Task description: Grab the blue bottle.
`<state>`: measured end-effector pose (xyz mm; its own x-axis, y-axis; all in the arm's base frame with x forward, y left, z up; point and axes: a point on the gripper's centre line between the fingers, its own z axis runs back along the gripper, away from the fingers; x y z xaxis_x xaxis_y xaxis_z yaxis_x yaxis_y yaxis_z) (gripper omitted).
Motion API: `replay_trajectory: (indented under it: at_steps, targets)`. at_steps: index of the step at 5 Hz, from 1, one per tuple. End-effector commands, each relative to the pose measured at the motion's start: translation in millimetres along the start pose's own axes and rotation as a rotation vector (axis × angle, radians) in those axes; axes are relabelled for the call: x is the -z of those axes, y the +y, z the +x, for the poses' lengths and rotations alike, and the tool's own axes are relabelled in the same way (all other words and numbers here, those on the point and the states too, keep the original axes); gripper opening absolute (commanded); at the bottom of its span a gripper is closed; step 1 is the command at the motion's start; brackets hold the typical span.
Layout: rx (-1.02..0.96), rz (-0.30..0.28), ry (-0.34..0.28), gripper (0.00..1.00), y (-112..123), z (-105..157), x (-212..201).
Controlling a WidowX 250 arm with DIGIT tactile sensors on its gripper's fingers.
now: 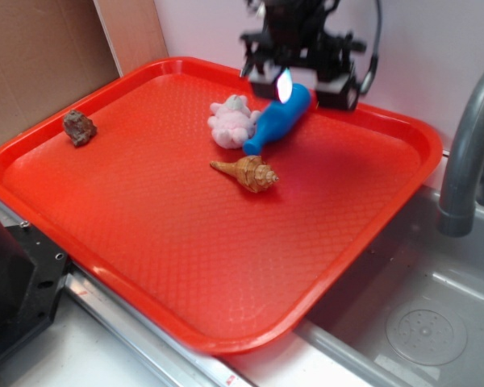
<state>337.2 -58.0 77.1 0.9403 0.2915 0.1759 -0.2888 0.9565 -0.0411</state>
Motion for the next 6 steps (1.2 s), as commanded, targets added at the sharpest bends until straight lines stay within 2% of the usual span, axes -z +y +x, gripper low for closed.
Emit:
replay_trajectory:
  at_steps: [1,2,3,4,5,6]
  targets:
    - [0.088,0.095,-0.028,1.0,12,69,3]
    - [0.078,0.078,-0.018,1.0,26,65,1]
    - [0.029,0.071,0.047,1.0,29,59,9]
    - [-0.006,0.048,0.111,1.0,24,30,9]
    - [-0.006,0.055,0.132,0.0,7,-27,7]
    - [-0.009,0.079,0.097,0.0,23,-76,3]
